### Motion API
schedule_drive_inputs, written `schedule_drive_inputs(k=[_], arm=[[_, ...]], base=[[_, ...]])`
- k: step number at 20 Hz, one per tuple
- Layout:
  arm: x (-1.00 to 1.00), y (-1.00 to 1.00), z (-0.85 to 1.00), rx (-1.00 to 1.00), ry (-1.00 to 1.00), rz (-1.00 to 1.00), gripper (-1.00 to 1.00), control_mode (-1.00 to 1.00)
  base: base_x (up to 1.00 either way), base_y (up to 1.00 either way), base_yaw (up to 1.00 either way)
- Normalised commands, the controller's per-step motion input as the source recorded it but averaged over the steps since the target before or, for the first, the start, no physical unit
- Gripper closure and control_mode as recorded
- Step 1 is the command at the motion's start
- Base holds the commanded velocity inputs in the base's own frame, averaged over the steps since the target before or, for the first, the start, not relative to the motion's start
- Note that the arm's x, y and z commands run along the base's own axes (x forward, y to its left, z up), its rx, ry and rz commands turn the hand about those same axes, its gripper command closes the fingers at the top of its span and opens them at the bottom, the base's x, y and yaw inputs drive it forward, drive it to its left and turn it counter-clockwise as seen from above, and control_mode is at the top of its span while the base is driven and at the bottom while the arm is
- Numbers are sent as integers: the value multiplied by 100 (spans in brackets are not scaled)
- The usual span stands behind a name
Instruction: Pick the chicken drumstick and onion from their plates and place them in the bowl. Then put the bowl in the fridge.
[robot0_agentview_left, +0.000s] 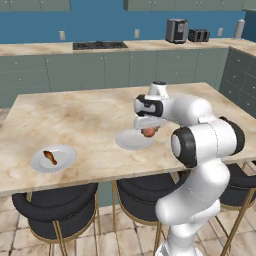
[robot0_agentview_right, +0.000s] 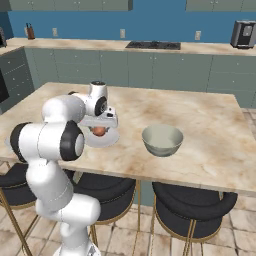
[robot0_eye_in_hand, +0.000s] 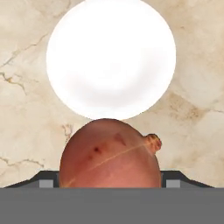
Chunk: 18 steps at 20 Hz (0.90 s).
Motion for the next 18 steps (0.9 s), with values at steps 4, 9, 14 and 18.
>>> schedule_drive_inputs(k=[4,9,14,18], arm=[[-66,-43,50,-4,-5,11,100,-100],[-53,-51,44,-3,-5,5,100,-100],[-33,-56,48,-7,0,-1,100,-100],[-8,-65,35,-9,5,-12,100,-100]], base=[[0,0,0],[0,0,0],[0,0,0],[0,0,0]])
